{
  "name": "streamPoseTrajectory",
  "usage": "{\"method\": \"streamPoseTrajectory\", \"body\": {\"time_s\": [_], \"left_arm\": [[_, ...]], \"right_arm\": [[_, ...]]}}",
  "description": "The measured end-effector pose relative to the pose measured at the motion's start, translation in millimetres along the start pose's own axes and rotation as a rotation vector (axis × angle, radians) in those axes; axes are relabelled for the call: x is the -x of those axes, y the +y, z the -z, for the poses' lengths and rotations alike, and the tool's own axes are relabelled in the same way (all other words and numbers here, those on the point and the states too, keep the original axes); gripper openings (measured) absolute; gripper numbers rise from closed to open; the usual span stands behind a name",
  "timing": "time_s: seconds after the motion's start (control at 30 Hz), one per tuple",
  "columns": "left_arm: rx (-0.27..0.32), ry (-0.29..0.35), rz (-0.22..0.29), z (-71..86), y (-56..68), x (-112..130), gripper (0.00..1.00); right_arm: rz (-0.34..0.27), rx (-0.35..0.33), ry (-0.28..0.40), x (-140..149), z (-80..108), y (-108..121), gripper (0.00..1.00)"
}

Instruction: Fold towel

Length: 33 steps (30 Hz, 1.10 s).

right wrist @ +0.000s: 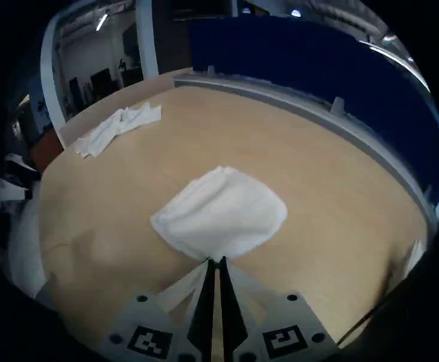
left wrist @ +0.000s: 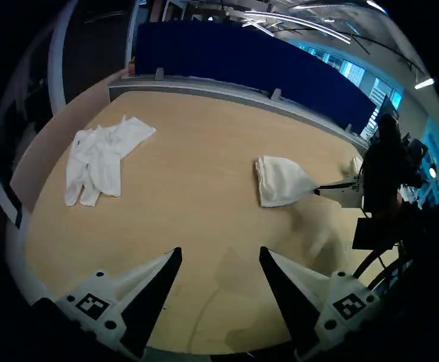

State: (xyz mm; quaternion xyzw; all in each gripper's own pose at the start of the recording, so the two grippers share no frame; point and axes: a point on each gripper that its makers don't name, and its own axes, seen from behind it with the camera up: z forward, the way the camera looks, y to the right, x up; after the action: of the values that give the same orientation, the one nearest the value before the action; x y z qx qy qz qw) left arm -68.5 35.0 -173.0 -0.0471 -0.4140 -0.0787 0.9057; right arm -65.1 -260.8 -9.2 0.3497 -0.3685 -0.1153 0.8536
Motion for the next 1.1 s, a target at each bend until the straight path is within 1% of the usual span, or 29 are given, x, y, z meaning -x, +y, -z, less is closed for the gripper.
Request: {"method": "streamPoseTrajectory", "body": {"time_s": [0.13,0.27,0.37,0.5,0.57,0.67,0.77,0.9,1.0,1.1], "left_arm": [[0.009,0.019,0.0,0.0,3.1,-9.1,0.95],[0.022,0.043,0.0,0.5,8.2,-19.7,0.95],[0.031,0.06,-0.002,2.0,11.8,-27.2,0.95],[0.041,0.082,-0.003,3.7,16.7,-35.9,0.95],[0.047,0.09,-0.001,3.9,19.4,-39.0,0.95],[0.056,0.095,0.002,4.0,24.1,-41.1,0.95],[0.064,0.097,0.0,4.0,29.2,-41.8,0.95],[0.069,0.095,-0.009,2.7,34.5,-40.9,0.95],[0.069,0.094,-0.013,1.3,36.6,-40.0,0.95],[0.068,0.092,-0.014,1.0,38.1,-38.6,0.95]], "right_arm": [[0.023,-0.006,0.047,-38.3,18.4,1.8,0.05],[0.058,-0.007,0.086,-75.9,41.0,4.8,0.05],[0.093,-0.007,0.112,-100.2,59.5,5.8,0.05],[0.115,-0.007,0.146,-126.4,80.9,9.0,0.05],[0.114,-0.003,0.156,-134.1,88.2,12.7,0.05],[0.108,0.002,0.166,-137.8,95.9,18.2,0.05],[0.096,0.009,0.174,-137.3,101.6,24.0,0.04],[0.063,0.01,0.195,-138.2,108.6,31.9,0.04],[0.04,0.01,0.204,-137.4,113.4,38.7,0.04],[0.036,0.02,0.201,-131.7,115.7,45.4,0.04]]}}
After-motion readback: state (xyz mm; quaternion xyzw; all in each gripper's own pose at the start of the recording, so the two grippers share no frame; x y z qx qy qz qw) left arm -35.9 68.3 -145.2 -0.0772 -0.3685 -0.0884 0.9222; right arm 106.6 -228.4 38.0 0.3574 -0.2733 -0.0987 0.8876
